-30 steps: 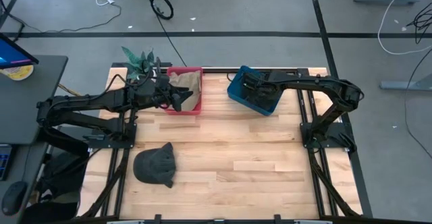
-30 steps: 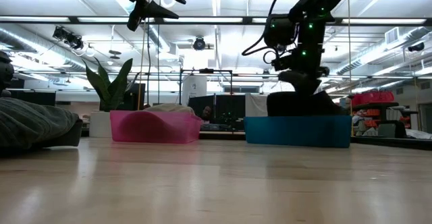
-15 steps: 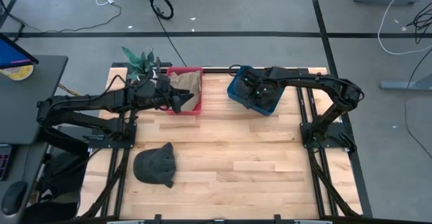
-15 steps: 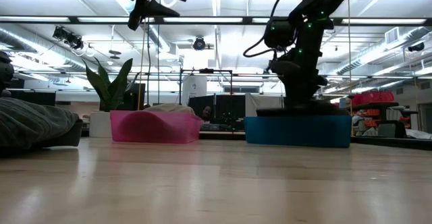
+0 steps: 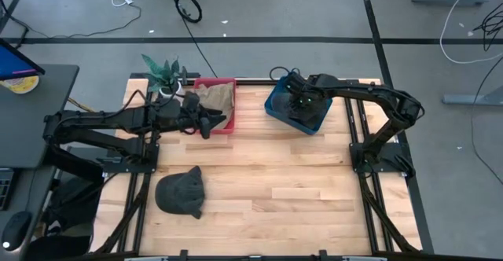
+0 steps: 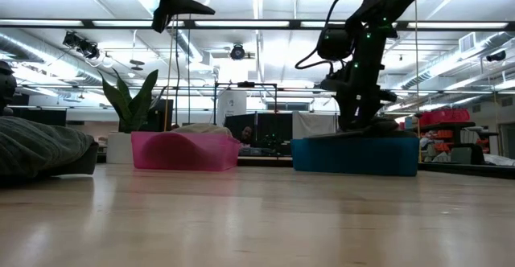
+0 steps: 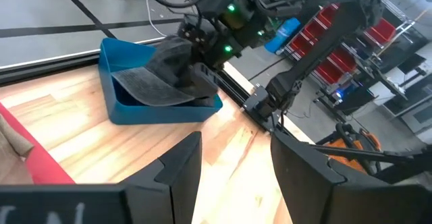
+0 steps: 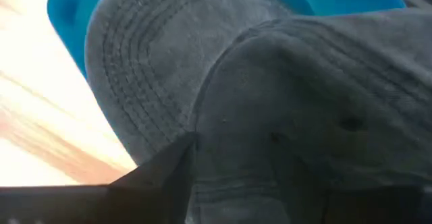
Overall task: Pick & Place hat
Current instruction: Put the top black cap into the blue bin, then put the black cap into the blue bin
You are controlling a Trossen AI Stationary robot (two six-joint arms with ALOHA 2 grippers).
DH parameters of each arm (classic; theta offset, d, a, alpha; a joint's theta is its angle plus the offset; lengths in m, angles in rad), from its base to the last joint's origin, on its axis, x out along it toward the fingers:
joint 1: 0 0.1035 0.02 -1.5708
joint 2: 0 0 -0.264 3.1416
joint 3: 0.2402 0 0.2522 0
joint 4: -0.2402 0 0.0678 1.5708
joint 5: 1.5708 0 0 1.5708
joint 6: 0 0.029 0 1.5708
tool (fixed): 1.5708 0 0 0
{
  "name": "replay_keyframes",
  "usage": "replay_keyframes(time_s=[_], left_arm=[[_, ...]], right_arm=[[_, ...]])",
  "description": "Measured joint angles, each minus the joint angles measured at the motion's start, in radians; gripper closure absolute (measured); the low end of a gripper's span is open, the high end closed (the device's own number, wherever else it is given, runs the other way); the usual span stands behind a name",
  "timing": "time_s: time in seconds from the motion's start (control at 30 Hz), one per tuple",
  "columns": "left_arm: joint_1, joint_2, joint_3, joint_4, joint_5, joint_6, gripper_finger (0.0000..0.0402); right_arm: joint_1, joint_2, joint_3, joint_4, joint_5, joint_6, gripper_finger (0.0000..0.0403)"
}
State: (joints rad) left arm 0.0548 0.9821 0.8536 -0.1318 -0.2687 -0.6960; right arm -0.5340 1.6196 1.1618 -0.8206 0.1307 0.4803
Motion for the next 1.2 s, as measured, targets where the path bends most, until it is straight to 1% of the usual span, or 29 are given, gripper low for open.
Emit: replay_keyframes(time_s=[0.17,0.37,0.57,0.7,0.87,1.07,1.2], left_arm=[[-0.026,0.000,0.000,0.000,0.000,0.000,0.0220],[-0.049,0.000,0.000,0.000,0.000,0.000,0.0220],[-0.067,0.000,0.000,0.000,-0.008,-0.006,0.0220],[-0.077,0.000,0.000,0.000,-0.023,-0.007,0.0220],[-0.081,0.000,0.000,-0.010,-0.026,-0.034,0.0220],[-0.081,0.000,0.000,-0.017,-0.025,-0.053,0.0220],[-0.080,0.000,0.000,-0.017,0.020,-0.082,0.0220]], right_arm=[[-0.003,0.024,0.000,0.017,0.009,-0.039,0.0231],[-0.002,0.099,0.000,0.014,-0.011,-0.070,0.0252],[-0.001,0.121,0.000,0.009,0.025,-0.061,0.0275],[-0.004,0.102,0.012,-0.029,0.011,-0.091,0.0292],[-0.004,0.064,0.071,-0.126,-0.004,-0.159,0.0309],[-0.007,-0.004,0.149,-0.147,-0.004,-0.209,0.0331],[-0.009,-0.055,0.190,-0.147,-0.008,-0.209,0.0368]])
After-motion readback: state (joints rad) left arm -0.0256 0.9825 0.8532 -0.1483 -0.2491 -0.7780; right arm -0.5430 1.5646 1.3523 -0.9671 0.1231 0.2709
